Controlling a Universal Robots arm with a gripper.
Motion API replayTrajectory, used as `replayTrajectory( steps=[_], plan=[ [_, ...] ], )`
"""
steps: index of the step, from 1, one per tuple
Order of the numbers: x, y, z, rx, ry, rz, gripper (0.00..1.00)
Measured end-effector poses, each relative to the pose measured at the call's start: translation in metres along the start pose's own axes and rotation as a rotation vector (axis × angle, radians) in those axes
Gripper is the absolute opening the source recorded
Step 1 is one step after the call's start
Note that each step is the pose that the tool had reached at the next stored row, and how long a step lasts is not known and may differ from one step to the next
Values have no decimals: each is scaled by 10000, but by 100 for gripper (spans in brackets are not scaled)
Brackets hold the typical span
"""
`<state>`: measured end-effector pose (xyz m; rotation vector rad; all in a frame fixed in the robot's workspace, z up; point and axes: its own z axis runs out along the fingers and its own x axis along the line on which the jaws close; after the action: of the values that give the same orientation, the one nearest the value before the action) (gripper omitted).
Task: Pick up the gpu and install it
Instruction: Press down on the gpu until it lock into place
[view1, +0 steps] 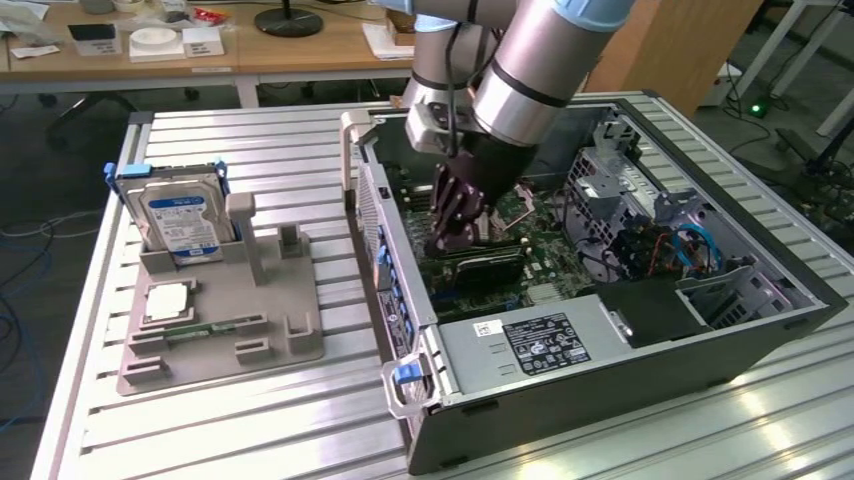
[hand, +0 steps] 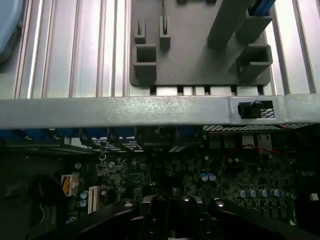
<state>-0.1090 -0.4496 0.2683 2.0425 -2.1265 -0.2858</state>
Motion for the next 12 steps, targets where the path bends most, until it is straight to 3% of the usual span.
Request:
replayTrajectory(
  steps=[2, 3, 4, 7, 9, 11, 12],
  plan=[
    [-6, 7, 2, 324, -11, -5, 11],
    [-8, 12, 0, 437, -15, -7, 11],
    [-10, 17, -8, 510, -18, -8, 11],
    [-12, 36, -64, 642, -22, -10, 11],
    [-12, 37, -67, 765, -31, -13, 11],
    [-12, 41, -67, 975, -44, -18, 11],
    [-12, 46, -65, 1120, -51, -23, 11]
  ],
)
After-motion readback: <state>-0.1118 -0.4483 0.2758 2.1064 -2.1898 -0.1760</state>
